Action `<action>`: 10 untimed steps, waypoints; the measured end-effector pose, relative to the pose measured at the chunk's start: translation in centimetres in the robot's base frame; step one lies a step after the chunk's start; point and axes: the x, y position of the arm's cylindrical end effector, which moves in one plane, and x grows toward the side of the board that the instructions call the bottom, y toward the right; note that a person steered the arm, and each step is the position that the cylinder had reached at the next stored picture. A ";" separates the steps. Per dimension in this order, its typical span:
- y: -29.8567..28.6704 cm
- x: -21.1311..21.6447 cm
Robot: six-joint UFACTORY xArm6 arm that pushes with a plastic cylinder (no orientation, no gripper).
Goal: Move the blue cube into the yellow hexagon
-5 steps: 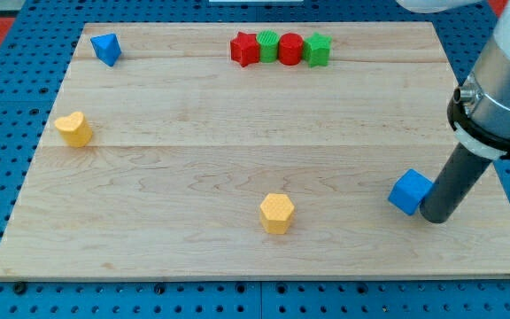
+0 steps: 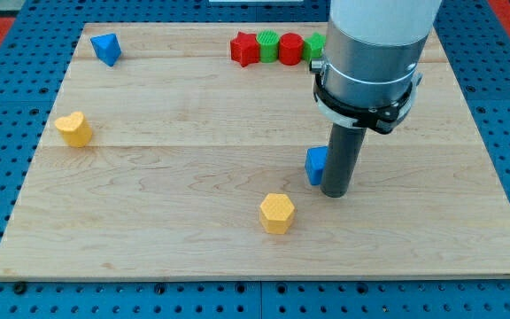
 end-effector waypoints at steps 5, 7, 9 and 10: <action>-8.0 -2.9; -6.3 -7.3; -21.8 -7.0; -22.9 -2.4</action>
